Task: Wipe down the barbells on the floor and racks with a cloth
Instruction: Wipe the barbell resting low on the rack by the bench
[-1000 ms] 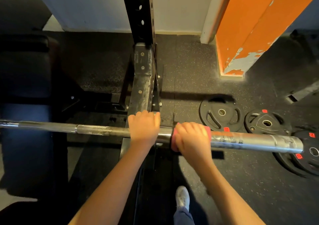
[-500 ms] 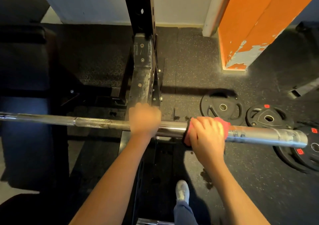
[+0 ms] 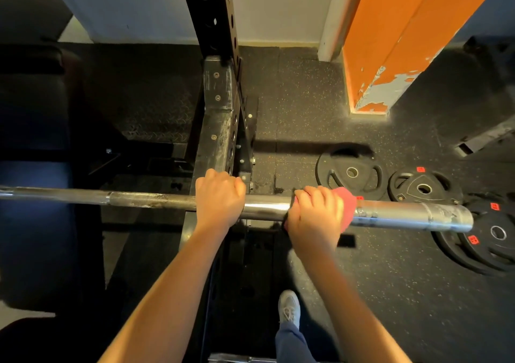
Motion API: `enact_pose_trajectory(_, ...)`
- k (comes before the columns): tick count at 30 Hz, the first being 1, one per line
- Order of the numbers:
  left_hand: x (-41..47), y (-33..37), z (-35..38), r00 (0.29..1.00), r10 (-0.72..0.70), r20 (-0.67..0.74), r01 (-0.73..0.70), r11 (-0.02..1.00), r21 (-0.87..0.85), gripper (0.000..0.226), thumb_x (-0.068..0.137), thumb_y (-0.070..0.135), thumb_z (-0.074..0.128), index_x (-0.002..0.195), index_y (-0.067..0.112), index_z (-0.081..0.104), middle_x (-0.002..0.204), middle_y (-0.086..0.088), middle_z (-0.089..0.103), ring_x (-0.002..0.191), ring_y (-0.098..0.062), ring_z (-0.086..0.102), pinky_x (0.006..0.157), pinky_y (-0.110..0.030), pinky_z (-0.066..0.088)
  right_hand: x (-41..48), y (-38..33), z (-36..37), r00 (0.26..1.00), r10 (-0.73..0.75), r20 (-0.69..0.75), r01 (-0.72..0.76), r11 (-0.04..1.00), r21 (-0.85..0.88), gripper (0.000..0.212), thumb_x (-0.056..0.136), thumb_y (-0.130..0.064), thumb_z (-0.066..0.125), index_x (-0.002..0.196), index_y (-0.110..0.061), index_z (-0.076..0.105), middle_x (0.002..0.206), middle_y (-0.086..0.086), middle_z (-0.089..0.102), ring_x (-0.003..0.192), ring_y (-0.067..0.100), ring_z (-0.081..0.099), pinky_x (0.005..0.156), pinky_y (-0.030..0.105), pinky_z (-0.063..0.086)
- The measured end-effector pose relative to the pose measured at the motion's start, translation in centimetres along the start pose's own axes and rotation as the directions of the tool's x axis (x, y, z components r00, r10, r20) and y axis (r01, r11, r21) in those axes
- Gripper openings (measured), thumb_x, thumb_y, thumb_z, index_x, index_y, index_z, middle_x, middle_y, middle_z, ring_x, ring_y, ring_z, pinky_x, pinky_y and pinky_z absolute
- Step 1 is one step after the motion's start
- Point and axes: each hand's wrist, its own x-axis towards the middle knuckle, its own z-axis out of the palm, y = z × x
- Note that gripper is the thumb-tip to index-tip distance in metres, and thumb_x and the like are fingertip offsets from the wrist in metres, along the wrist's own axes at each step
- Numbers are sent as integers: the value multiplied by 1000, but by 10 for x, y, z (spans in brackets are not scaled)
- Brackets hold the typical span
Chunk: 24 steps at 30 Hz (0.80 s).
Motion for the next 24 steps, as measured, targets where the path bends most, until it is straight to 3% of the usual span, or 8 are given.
enact_pose_trajectory(2, -3, 2, 0, 1000, 5, 8, -5, 999, 44, 34, 89, 21, 26, 62, 18, 47, 55, 8, 28, 72, -16, 31, 65, -33, 22, 1, -26, 5, 999, -45, -17, 45, 998, 32, 23, 85, -16, 46, 85, -12, 68, 88, 4, 67, 89, 27, 60, 83, 40, 43)
enact_pose_trajectory(6, -12, 2, 0, 1000, 12, 1, -12, 996, 93, 27, 90, 19, 32, 68, 20, 48, 60, 8, 28, 71, -15, 31, 64, -33, 24, 0, 1, -11, 928, -363, 90, 362, 932, 20, 28, 90, -24, 42, 101, -13, 65, 94, 3, 65, 88, 25, 58, 81, 39, 43)
enact_pose_trajectory(11, -26, 2, 1, 999, -12, -40, 14, 998, 56, 17, 92, 24, 46, 81, 23, 59, 74, 9, 41, 73, -11, 34, 67, -29, 26, -11, 23, -13, 1000, -9, -2, 9, 999, -31, 24, 88, -24, 47, 98, -13, 66, 98, 5, 64, 102, 28, 55, 97, 44, 34)
enact_pose_trajectory(14, -34, 1, 3, 998, -8, -59, 11, 999, 41, 21, 94, 26, 43, 83, 23, 60, 77, 9, 44, 73, -11, 36, 68, -28, 26, -18, -1, -2, 994, -100, -34, 101, 994, 37, 27, 86, -23, 48, 100, -9, 66, 97, 8, 64, 99, 32, 56, 95, 45, 36)
enact_pose_trajectory(16, -26, 3, -7, 996, 53, -65, -50, 997, 53, 25, 93, 27, 42, 73, 19, 56, 72, 6, 44, 71, -13, 37, 69, -30, 24, -16, 14, -11, 956, -279, 97, 278, 960, 17, 35, 89, -29, 45, 114, -12, 63, 107, 5, 63, 102, 28, 56, 91, 41, 37)
enact_pose_trajectory(18, -8, 11, -17, 992, 126, 27, -128, 988, 88, 34, 95, 28, 36, 67, 17, 53, 65, 3, 47, 70, -16, 42, 70, -32, 24, -14, 46, -26, 934, -305, 187, 319, 946, -52, 44, 89, -37, 43, 124, -15, 57, 116, 3, 61, 107, 26, 55, 91, 40, 36)
enact_pose_trajectory(21, 2, 26, -11, 957, 188, 222, -199, 980, 31, 46, 101, 30, 24, 72, 13, 55, 70, -3, 55, 69, -21, 50, 69, -33, 33, -25, 79, -37, 988, -117, 97, 124, 989, -75, 48, 90, -40, 39, 123, -13, 59, 127, 11, 58, 116, 31, 53, 94, 44, 39)
enact_pose_trajectory(24, -12, 29, -1, 953, 191, 234, -207, 977, 46, 57, 101, 37, 21, 63, 12, 56, 59, -1, 53, 54, -17, 46, 65, -31, 33, -31, 51, -27, 997, 40, 63, -41, 999, 0, 44, 89, -34, 37, 118, -12, 62, 128, 10, 59, 117, 29, 50, 95, 45, 38)
